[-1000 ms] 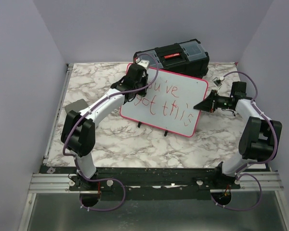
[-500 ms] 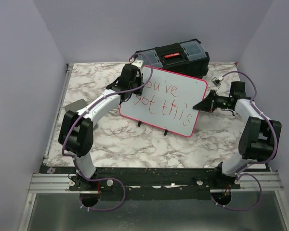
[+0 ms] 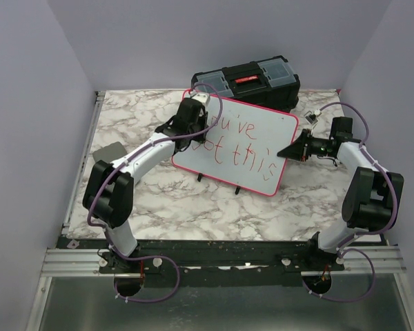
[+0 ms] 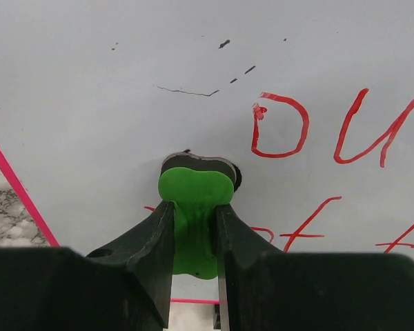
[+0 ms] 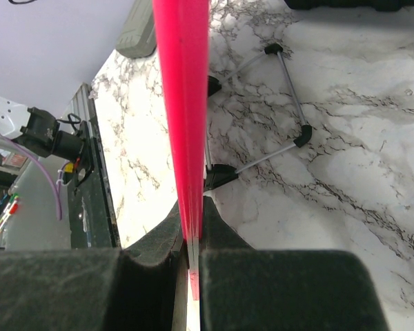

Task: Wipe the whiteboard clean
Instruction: Erase the whiteboard at the whiteboard stand.

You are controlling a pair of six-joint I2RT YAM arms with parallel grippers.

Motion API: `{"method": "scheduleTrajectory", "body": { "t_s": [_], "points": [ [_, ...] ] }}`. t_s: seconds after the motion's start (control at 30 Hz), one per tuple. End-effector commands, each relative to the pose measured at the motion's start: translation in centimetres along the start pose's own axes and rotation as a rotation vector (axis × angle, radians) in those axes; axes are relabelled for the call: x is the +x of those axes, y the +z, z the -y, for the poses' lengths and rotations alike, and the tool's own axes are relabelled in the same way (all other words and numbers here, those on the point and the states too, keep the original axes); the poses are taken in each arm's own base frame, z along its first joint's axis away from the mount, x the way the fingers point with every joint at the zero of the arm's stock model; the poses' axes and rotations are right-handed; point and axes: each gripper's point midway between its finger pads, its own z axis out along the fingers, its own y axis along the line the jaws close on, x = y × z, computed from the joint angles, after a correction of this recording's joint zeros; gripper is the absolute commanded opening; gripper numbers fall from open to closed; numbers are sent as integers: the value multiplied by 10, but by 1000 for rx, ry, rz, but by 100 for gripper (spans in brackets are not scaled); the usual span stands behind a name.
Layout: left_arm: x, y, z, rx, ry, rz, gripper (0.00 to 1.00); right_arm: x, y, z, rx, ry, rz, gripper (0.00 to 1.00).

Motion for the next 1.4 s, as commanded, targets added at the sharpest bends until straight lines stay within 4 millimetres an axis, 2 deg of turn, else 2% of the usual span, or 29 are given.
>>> {"method": "scheduleTrajectory", "body": {
  "t_s": [0.0, 0.13, 0.27, 0.4, 0.5, 0.6, 0.73, 0.9, 1.0, 1.07, 1.2, 1.3, 1.37],
  "points": [
    [-8, 4, -24, -31, -35, -41, 0, -15, 1, 2, -1, -129, 12, 1],
    [-18, 4, -39, -33, -57, -39, 0, -15, 1, 2, 0, -131, 12, 1],
    [-9, 4, -38, -10, -81, -42, 0, -15, 0, 1, -2, -131, 13, 1],
    [8, 7, -22, 58, -96, -61, 0, -15, 1, 1, -4, -129, 13, 1],
    [12, 7, 1, 95, -55, -67, 0, -15, 1, 2, -5, -126, 12, 1],
    [0, 6, 21, 125, -40, -49, 0, -15, 1, 1, -5, -128, 12, 1],
    [-26, 4, 35, 151, -40, -11, 0, -15, 0, 0, -4, -131, 12, 1],
    [-62, 5, 27, 105, -46, 38, 0, -15, 1, 1, -7, -130, 12, 1],
    [-73, 9, 22, 94, -43, 52, 0, -15, 0, 0, -7, -132, 12, 1],
    [-67, 14, 16, 83, -48, 39, 0, -16, 0, -1, -6, -136, 13, 1],
    [-32, 21, 3, 62, -72, -4, 0, -16, 0, -1, -7, -135, 13, 1],
    [-6, 22, 0, 57, -87, -31, 0, -15, 1, 0, -11, -129, 13, 1],
    [7, 20, 5, 68, -87, -36, 0, -15, 1, 0, -12, -126, 11, 1]
  ]
}}
